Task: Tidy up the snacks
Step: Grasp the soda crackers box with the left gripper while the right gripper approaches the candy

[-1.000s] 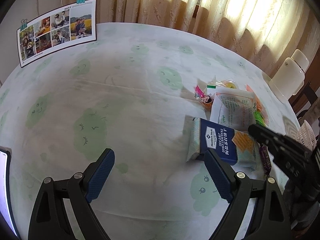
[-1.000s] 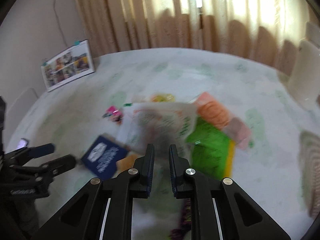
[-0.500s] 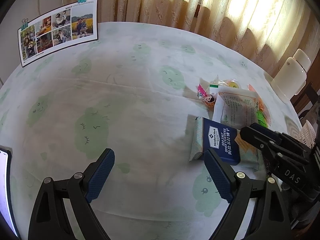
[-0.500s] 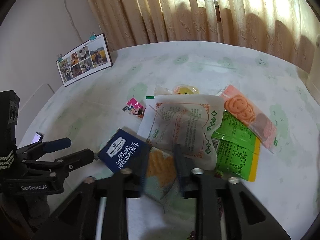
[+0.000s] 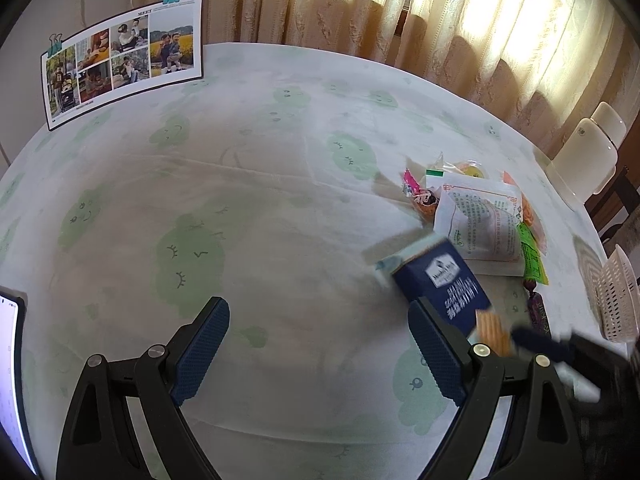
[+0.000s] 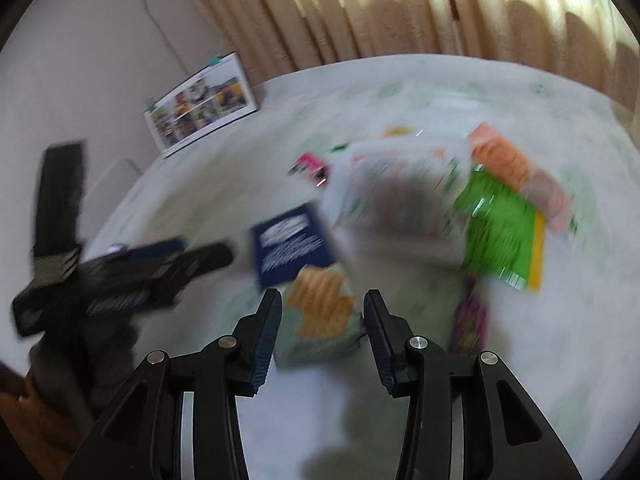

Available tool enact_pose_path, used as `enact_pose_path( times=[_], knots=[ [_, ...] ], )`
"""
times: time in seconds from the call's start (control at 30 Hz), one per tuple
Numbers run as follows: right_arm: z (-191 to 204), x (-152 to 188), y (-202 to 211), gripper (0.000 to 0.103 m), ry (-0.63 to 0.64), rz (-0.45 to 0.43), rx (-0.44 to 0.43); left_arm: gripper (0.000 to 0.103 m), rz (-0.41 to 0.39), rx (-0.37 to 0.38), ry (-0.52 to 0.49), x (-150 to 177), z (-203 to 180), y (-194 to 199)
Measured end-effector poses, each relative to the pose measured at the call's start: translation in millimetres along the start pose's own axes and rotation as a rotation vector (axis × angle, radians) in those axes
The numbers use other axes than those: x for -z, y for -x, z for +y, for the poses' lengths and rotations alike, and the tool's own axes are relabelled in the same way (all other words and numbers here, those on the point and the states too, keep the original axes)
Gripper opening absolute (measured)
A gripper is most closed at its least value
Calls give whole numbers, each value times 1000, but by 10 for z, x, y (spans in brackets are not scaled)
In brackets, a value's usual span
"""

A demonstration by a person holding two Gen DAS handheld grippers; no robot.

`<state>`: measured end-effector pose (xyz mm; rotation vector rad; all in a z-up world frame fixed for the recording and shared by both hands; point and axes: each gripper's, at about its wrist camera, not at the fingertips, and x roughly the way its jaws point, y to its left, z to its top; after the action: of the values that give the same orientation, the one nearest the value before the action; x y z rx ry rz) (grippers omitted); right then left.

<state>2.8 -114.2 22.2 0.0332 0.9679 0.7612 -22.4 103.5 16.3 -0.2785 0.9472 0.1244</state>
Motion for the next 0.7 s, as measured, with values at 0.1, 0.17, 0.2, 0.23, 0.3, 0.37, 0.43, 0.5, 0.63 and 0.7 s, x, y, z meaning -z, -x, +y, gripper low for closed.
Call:
enact_pose_path(
  times=[0.1, 0.17, 0.2, 0.23, 0.3, 0.37, 0.43, 0.5, 0.63, 0.7],
  knots=[
    [130, 191, 52, 44, -3, 16, -85, 89, 13, 6, 8, 10, -18, -3],
    [222, 313, 43, 44, 2, 34, -120, 89, 21, 21, 6, 21, -57, 13],
    [253, 354, 53, 44, 7, 30, -112, 89, 20, 26, 0, 30, -87, 33],
    [267, 385, 75, 44, 8, 21, -98, 89, 16, 30, -11, 39, -126, 58],
    [228, 434, 208, 44, 5, -35, -31, 89, 10, 38, -35, 52, -215, 94],
    [146, 444, 329, 44, -12, -81, 23, 89, 11, 46, -64, 63, -324, 103],
    [7, 456, 461, 44, -50, -126, 87, 89, 21, 52, -93, 84, -442, 82],
    [-130, 467, 557, 44, -81, -158, 180, 89, 33, 59, -117, 111, -550, 58],
    [-328, 473, 619, 44, -134, -168, 254, 89, 55, 55, -163, 166, -736, -21],
    [-380, 435, 591, 44, -137, -155, 283, 89, 67, 47, -175, 183, -787, -67]
  ],
)
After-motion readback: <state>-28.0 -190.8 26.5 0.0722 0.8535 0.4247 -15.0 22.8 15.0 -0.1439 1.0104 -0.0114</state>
